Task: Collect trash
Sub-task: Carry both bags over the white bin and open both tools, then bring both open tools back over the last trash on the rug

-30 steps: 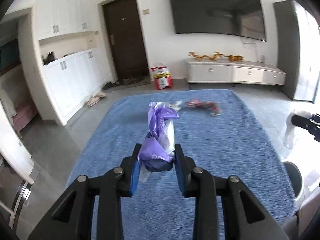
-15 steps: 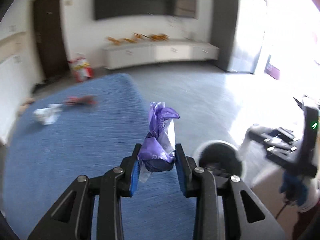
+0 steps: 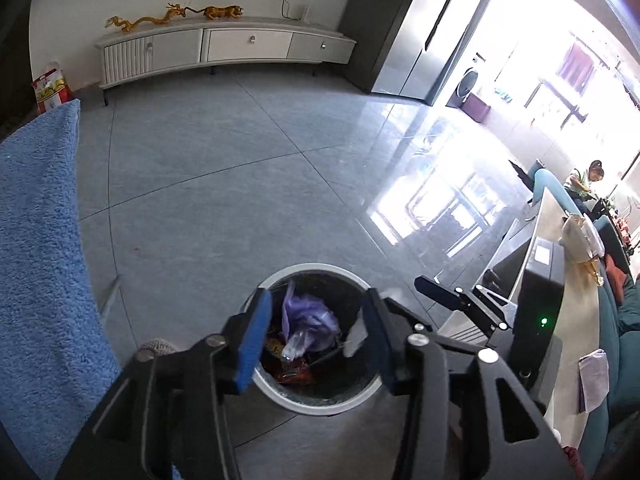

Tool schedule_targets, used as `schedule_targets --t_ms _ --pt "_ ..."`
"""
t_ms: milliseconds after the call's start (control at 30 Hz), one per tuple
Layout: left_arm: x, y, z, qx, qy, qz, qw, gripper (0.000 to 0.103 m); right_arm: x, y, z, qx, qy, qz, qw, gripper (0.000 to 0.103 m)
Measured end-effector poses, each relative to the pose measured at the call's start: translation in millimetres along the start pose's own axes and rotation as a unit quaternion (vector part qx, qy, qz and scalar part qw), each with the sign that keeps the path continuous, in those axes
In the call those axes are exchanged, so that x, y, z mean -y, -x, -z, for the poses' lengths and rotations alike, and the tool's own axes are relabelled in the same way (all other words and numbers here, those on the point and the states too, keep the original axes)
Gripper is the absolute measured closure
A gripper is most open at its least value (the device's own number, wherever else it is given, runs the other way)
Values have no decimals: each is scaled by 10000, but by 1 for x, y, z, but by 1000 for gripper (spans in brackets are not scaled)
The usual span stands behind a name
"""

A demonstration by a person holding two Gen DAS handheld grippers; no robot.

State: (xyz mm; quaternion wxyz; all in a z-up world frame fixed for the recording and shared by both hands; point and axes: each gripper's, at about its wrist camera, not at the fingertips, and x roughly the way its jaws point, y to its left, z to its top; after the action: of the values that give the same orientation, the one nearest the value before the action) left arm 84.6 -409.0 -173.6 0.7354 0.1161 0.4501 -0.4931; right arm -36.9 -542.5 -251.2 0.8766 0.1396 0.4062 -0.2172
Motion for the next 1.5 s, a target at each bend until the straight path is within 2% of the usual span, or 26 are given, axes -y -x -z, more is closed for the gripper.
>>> schedule_targets --t_ms 67,167,367,500,600,667,900,1033,1133,1333,1433,1500 --pt "0 3 -1 34 41 91 9999 52 0 2 0 2 35 71 10000 47" --pt "-2 18 1 207 23 51 9998 52 1 8 -2 39 1 94 9999 46" --pt "-23 67 -2 871 12 -212 9960 52 -2 42 -8 381 -8 25 9993 46" --pt "-33 109 4 1173 -48 -498 9918 52 -21 74 -21 743 55 -84 9972 45" --pt "-44 142 16 1379 -14 -644 9883 52 -38 97 -29 976 142 -191 9949 41" --pt "-50 159 28 1508 33 -764 9856 52 -52 111 -34 1090 242 -262 9934 36" --pt "-97 225 65 1948 383 -1343 9709 43 -112 159 -51 1528 656 -836 9825 18" --pt "-131 260 85 2157 593 -1691 9599 41 -149 181 -60 1877 796 -1210 9715 0" --pt "-153 282 99 2303 746 -1985 9497 40 -174 189 -67 1956 844 -1646 9631 0" --pt "-206 314 123 2526 1139 -2565 9260 38 -222 184 -85 2002 1031 -2047 9526 0" --pt "-235 321 128 2453 1337 -2710 9212 38 -244 175 -94 2019 1089 -2130 9497 0" --pt "-257 318 128 2282 1489 -2709 9232 38 -256 162 -103 1982 1104 -2232 9480 0"
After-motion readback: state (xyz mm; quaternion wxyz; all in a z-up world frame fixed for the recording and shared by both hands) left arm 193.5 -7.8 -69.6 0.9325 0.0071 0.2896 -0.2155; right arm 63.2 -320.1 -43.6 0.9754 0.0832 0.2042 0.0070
